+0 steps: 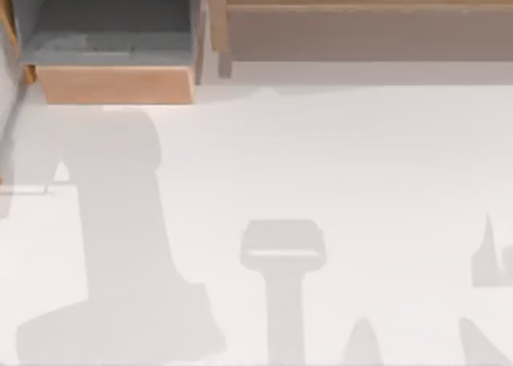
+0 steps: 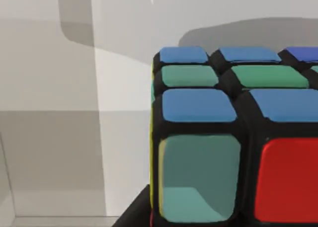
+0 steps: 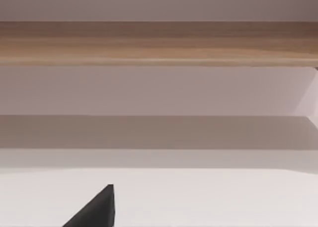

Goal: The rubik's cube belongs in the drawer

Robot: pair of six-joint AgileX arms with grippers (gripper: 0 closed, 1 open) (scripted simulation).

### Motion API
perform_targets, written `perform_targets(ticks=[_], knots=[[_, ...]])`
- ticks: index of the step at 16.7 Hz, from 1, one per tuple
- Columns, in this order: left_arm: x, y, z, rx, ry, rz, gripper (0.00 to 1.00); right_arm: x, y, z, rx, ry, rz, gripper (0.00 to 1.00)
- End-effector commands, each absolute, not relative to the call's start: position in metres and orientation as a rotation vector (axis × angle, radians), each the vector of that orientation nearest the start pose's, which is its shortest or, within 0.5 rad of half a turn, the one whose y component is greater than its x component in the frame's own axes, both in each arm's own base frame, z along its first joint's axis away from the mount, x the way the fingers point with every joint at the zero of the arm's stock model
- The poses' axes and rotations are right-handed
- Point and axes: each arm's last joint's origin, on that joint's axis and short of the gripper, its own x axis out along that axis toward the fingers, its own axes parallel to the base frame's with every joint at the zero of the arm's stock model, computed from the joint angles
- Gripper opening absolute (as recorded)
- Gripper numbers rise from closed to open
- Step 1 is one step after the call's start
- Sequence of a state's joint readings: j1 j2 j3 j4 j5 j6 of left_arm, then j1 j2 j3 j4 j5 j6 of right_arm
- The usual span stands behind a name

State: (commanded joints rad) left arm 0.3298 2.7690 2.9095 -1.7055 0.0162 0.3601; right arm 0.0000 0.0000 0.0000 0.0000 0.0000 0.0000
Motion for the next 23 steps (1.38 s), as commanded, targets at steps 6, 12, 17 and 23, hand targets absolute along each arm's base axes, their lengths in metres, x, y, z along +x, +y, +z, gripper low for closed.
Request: perform_targets(ticks=[6, 12, 17, 23], knots=[[0.4770, 0.1715, 0.1891, 0.007, 1.569, -0.018, 0.00, 0.1057, -0.0012, 0.1600, 0.000, 0.000, 0.000, 1.00], [0.4770, 0.1715, 0.1891, 0.007, 1.569, -0.018, 0.45, 0.1057, -0.0012, 0.1600, 0.000, 0.000, 0.000, 1.00], [0.4770, 0.1715, 0.1891, 0.007, 1.569, -0.018, 0.83, 0.1057, -0.0012, 0.1600, 0.000, 0.000, 0.000, 1.00], [0.4770, 0.1715, 0.1891, 0.007, 1.569, -0.018, 1.00, 0.1057, -0.0012, 0.1600, 0.000, 0.000, 0.000, 1.00]])
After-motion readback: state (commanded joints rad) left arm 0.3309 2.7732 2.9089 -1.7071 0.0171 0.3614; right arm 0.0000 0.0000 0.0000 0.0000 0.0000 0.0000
